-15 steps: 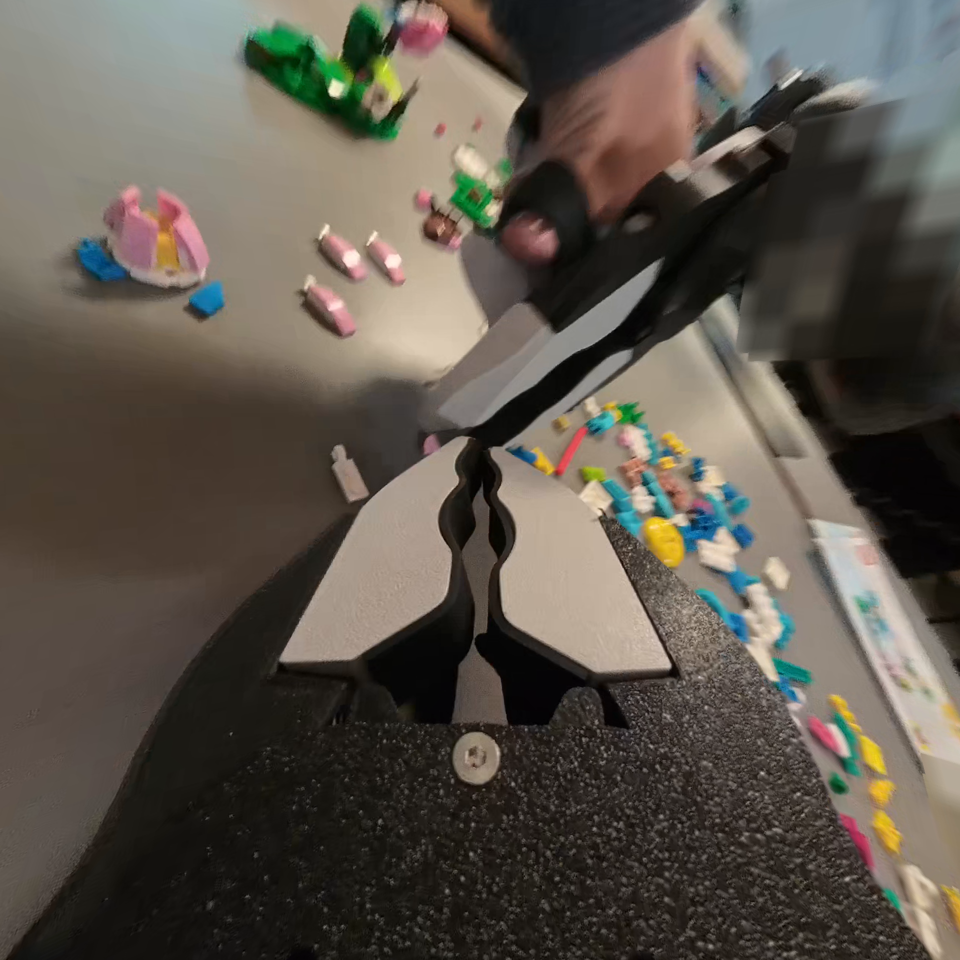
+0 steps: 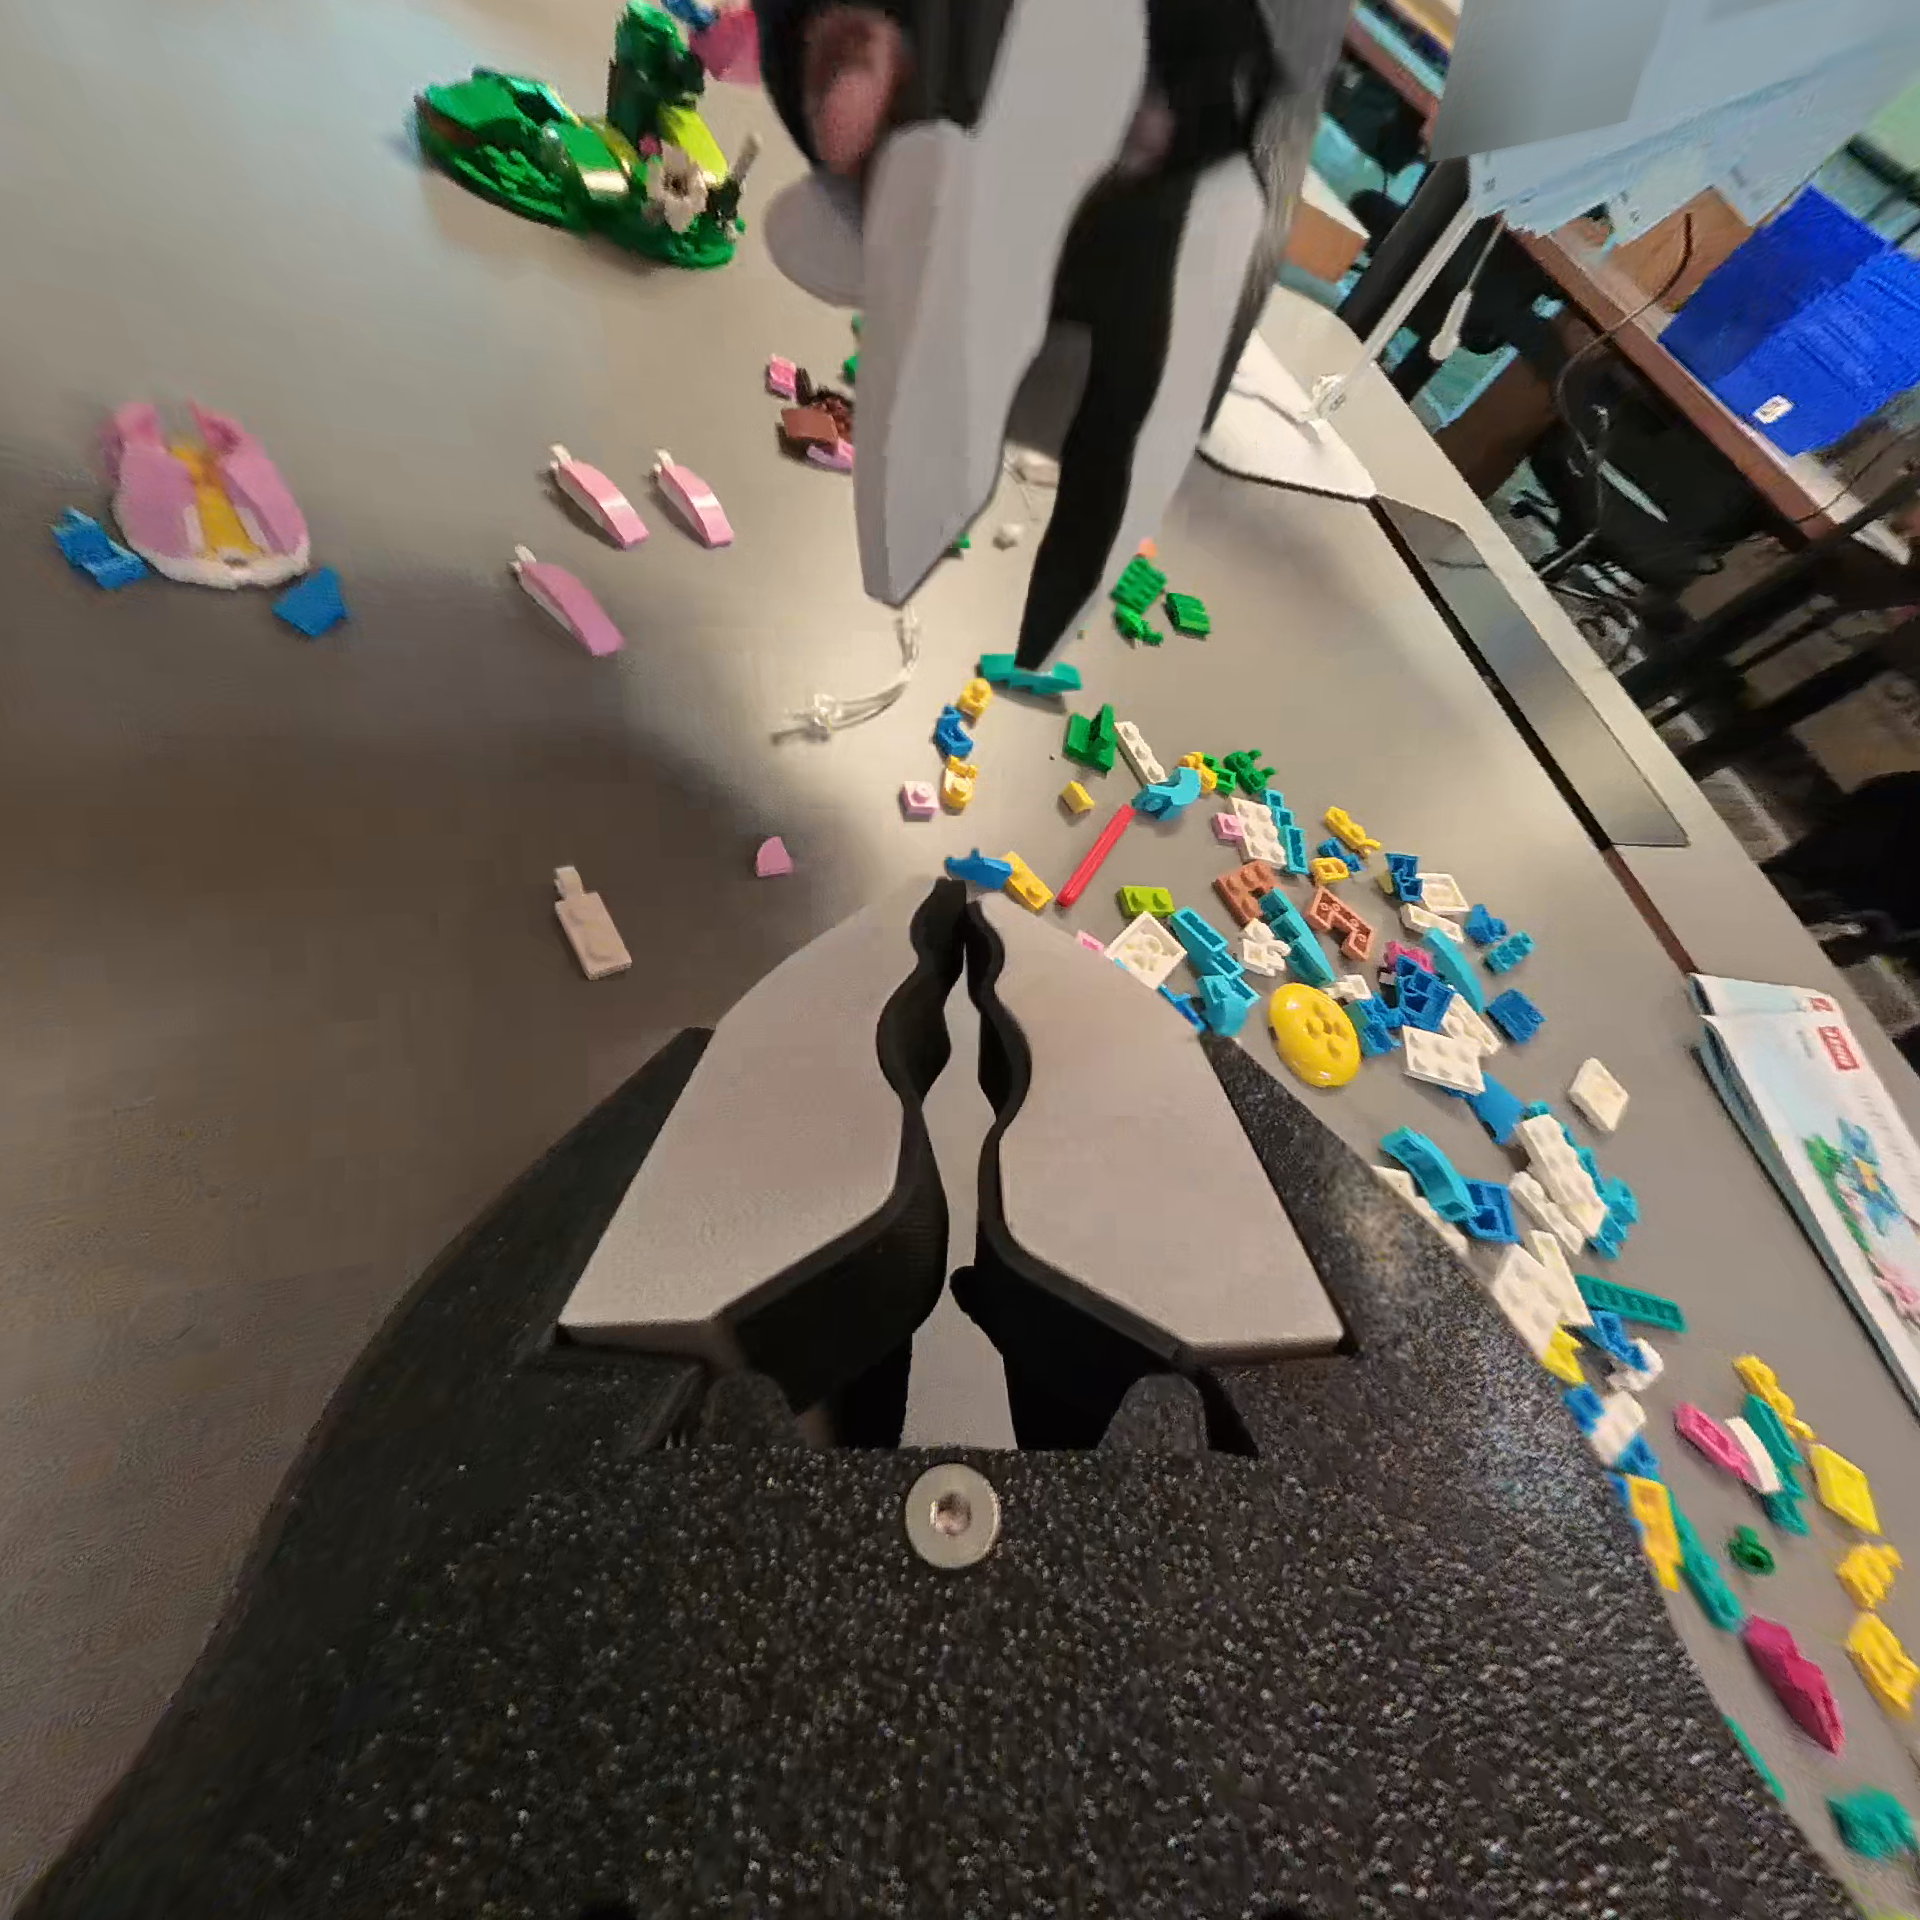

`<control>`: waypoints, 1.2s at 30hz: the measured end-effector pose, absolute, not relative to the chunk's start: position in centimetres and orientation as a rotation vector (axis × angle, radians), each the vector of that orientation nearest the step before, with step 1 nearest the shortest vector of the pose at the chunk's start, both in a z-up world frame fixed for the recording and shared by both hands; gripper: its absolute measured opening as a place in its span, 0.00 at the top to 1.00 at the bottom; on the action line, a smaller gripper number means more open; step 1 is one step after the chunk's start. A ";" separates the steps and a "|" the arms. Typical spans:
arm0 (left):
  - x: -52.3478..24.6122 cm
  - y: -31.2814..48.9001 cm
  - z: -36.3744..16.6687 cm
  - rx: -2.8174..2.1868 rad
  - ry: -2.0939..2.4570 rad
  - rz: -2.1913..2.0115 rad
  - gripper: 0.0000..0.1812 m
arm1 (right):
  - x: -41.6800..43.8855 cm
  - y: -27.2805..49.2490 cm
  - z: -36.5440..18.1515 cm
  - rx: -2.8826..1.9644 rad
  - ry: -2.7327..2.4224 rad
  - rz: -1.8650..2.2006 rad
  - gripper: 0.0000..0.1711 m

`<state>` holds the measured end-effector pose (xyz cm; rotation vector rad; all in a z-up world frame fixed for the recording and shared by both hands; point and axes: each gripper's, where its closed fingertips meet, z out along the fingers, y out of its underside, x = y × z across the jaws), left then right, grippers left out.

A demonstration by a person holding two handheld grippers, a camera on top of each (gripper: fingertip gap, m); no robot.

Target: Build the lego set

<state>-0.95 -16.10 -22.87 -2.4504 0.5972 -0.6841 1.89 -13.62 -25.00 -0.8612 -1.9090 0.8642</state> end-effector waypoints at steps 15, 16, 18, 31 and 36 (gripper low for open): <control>-2.5 -23.6 -20.0 -1.701 0.249 -0.111 0.86 | 2.2 -16.3 -28.9 -0.809 -2.571 0.904 0.93; -3.5 -23.8 -20.0 -1.678 0.229 -0.061 0.86 | 1.9 -16.5 -28.9 -0.785 -2.565 0.915 0.93; -4.9 -24.0 -19.5 -1.640 0.183 -0.026 0.85 | 1.6 -16.8 -28.9 -0.768 -2.562 0.947 0.92; -5.3 -24.2 -19.5 -1.604 0.135 -0.098 0.86 | 1.7 -18.9 -29.2 -0.770 -2.572 0.959 0.94; -5.1 -24.3 -19.5 -1.606 0.160 -0.067 0.88 | 1.5 -20.0 -28.3 -0.716 -2.520 1.022 0.94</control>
